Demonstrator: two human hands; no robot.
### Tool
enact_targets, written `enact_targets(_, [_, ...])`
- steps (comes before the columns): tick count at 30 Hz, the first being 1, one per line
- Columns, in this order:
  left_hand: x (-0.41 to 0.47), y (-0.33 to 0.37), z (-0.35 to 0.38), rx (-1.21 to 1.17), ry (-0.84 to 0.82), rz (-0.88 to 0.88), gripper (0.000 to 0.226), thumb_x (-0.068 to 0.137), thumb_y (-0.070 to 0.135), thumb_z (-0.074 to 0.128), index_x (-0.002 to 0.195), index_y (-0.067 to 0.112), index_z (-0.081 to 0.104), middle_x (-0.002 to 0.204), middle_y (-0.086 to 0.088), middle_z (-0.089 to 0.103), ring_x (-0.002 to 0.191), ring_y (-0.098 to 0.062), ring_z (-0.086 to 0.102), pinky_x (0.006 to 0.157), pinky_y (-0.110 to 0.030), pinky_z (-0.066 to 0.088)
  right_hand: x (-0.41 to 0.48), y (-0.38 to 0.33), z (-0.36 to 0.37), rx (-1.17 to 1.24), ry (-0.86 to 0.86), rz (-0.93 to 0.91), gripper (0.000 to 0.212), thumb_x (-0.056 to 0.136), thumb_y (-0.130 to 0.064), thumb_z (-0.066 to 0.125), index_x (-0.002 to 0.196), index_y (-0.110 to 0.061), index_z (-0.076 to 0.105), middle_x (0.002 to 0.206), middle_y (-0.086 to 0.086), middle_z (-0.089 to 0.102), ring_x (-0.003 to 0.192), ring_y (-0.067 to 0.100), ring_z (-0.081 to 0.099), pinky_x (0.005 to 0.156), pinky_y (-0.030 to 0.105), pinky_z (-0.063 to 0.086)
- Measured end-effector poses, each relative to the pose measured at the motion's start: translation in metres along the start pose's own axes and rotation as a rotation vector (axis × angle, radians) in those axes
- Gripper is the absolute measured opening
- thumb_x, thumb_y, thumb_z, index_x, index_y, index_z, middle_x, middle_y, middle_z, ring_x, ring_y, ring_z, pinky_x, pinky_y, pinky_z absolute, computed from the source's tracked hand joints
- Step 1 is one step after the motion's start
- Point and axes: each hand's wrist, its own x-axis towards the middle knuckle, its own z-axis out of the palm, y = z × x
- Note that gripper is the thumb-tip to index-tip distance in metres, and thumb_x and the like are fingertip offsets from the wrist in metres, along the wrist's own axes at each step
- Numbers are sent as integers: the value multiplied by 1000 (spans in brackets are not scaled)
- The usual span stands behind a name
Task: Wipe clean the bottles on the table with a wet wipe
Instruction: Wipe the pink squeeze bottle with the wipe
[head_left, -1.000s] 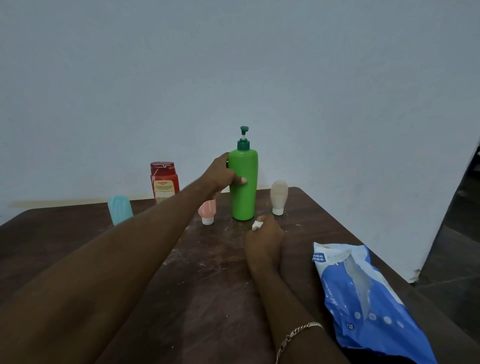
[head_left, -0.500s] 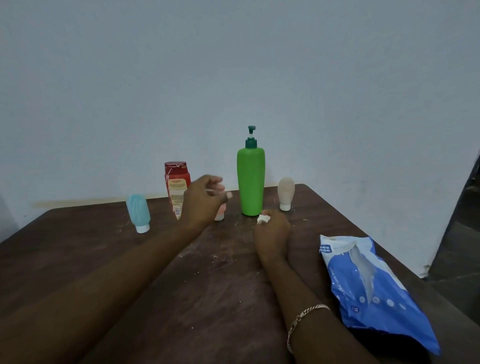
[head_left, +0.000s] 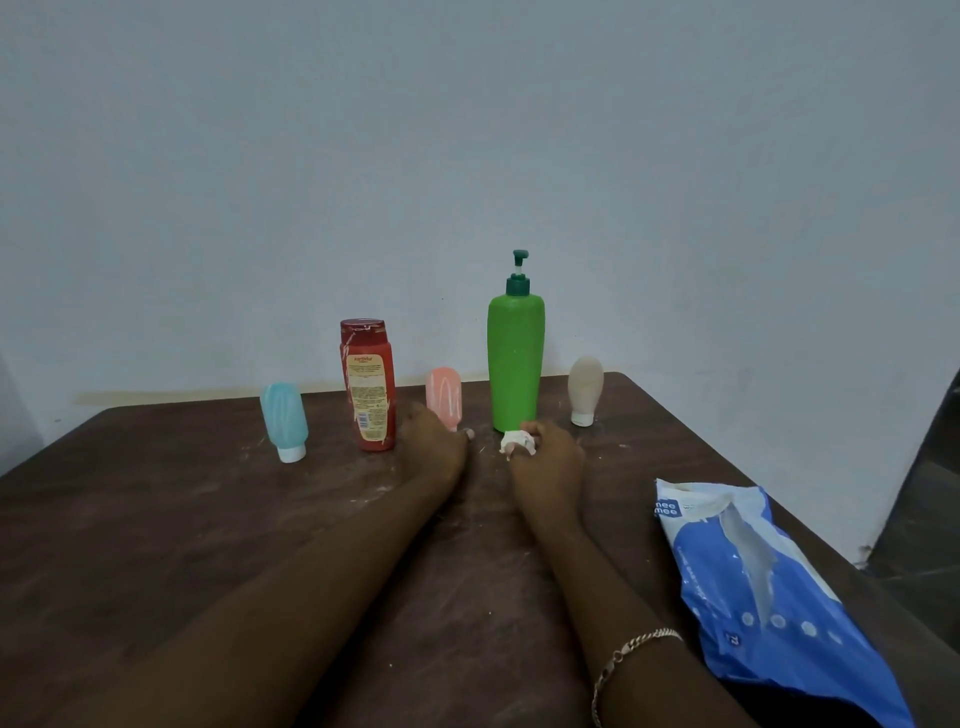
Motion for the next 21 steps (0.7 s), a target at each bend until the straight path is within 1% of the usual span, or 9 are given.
enact_targets(4, [8, 3, 9, 81, 16, -24, 72, 77, 31, 84, 129, 0, 47, 128, -16, 57, 114, -38, 60, 92, -45, 53, 4, 2, 2, 19, -8, 3, 20, 79, -8, 68, 99, -10, 73, 94, 10, 74, 86, 26, 67, 63, 13, 31])
enact_targets(7, [13, 2, 10, 114, 8, -32, 66, 78, 29, 82, 128, -1, 51, 129, -17, 57, 114, -38, 60, 91, -45, 54, 4, 1, 1, 42, -13, 37, 31, 78, -7, 71, 108, -8, 70, 98, 10, 73, 89, 22, 67, 66, 9, 33])
enact_targets(10, [11, 1, 6, 101, 3, -47, 56, 79, 24, 82, 124, 2, 57, 127, -18, 62, 115, -39, 62, 90, -48, 57, 4, -3, -1, 101, -18, 73, 27, 75, -9, 76, 101, -11, 70, 93, 7, 74, 87, 21, 68, 78, 24, 50])
enact_targets(12, [5, 0, 1, 83, -16, -37, 51, 81, 22, 81, 124, 2, 59, 126, -18, 64, 116, -39, 62, 89, -46, 57, 3, -5, -2, 106, -21, 59, 22, 73, -11, 77, 94, -13, 72, 87, 3, 74, 83, 19, 68, 81, 32, 54])
enact_targets(13, [0, -2, -3, 64, -31, -15, 50, 82, 21, 80, 123, 1, 59, 126, -17, 64, 116, -38, 62, 88, -44, 57, 1, -6, -2, 112, -22, 49, 21, 73, -11, 77, 93, -14, 73, 85, 1, 74, 80, 16, 68, 80, 32, 55])
enact_targets(15, [-9, -8, -12, 27, -70, 43, 48, 82, 23, 78, 121, 1, 61, 122, -17, 67, 111, -34, 64, 85, -41, 58, -1, -9, -2, 136, -32, 22, 20, 73, -10, 77, 92, -15, 75, 82, -2, 74, 75, 9, 68, 75, 24, 54])
enact_targets(18, [-24, -21, -36, -17, -119, 65, 45, 83, 26, 78, 120, 5, 66, 119, -12, 70, 103, -27, 67, 80, -34, 58, -6, -16, -3, 210, -108, -27, 19, 74, -4, 75, 90, -13, 77, 74, -12, 70, 67, -8, 64, 65, 8, 46])
enact_targets(19, [-29, -25, -47, -23, -141, 64, 44, 84, 27, 78, 121, 7, 67, 119, -10, 70, 100, -23, 68, 77, -31, 58, -8, -17, -2, 235, -139, -41, 18, 75, -2, 75, 90, -12, 77, 73, -14, 69, 67, -11, 63, 65, 6, 44])
enact_targets(21, [-38, -36, -70, -40, -185, 61, 44, 85, 29, 77, 124, 12, 67, 120, -7, 71, 95, -15, 68, 72, -24, 56, -12, -21, 1, 260, -180, -60, 17, 76, -4, 77, 91, -11, 78, 79, -12, 73, 73, -6, 66, 71, 11, 48])
